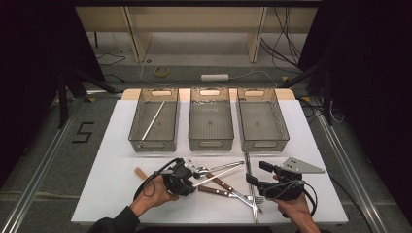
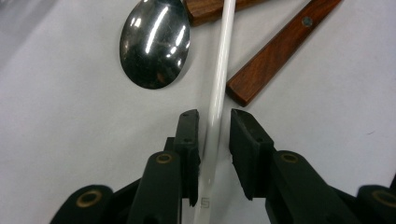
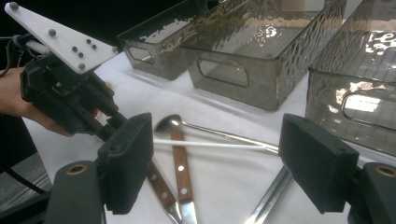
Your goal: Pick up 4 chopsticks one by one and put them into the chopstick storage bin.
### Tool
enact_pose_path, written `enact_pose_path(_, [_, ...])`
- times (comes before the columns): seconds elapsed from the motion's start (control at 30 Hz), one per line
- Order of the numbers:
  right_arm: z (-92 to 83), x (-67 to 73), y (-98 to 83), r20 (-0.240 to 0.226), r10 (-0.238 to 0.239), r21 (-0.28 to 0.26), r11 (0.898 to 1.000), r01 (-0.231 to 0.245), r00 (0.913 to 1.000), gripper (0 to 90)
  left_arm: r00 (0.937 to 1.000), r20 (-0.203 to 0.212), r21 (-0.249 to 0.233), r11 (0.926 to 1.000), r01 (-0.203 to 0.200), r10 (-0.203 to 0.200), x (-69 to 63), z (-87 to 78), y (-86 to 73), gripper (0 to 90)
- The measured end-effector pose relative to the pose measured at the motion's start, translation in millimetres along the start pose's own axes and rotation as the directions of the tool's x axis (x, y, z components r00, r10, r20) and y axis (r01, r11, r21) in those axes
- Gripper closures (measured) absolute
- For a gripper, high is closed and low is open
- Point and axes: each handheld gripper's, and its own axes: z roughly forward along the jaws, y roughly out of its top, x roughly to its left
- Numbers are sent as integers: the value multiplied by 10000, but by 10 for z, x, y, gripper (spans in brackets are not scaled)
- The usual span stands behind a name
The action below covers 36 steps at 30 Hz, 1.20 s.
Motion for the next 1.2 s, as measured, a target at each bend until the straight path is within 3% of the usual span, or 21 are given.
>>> enact_pose_path(0.17, [0,2,-1,-9,-2,0,10000,2,10000,275,9994,-269,9,9997,-236,237,-25,8,1,773])
enact_pose_path(0.63, [7,-3,-6,12,93,85,9999,-93,10000,276,9963,-324,-128,9967,-802,798,-52,0,-22,836])
enact_pose_path(0.93, [0,-11,-5,6,116,63,9999,-116,9999,278,9978,-318,-438,9972,-598,585,-56,-91,-11,837])
enact_pose_path(1.1, [1,-10,-4,18,105,74,9999,-105,9999,278,9976,-375,-790,9950,-613,585,-58,-229,19,837])
enact_pose_path(1.2, [0,-11,-4,24,100,80,9999,-100,9999,278,9988,-328,-1107,9930,-409,375,-16,-310,25,838])
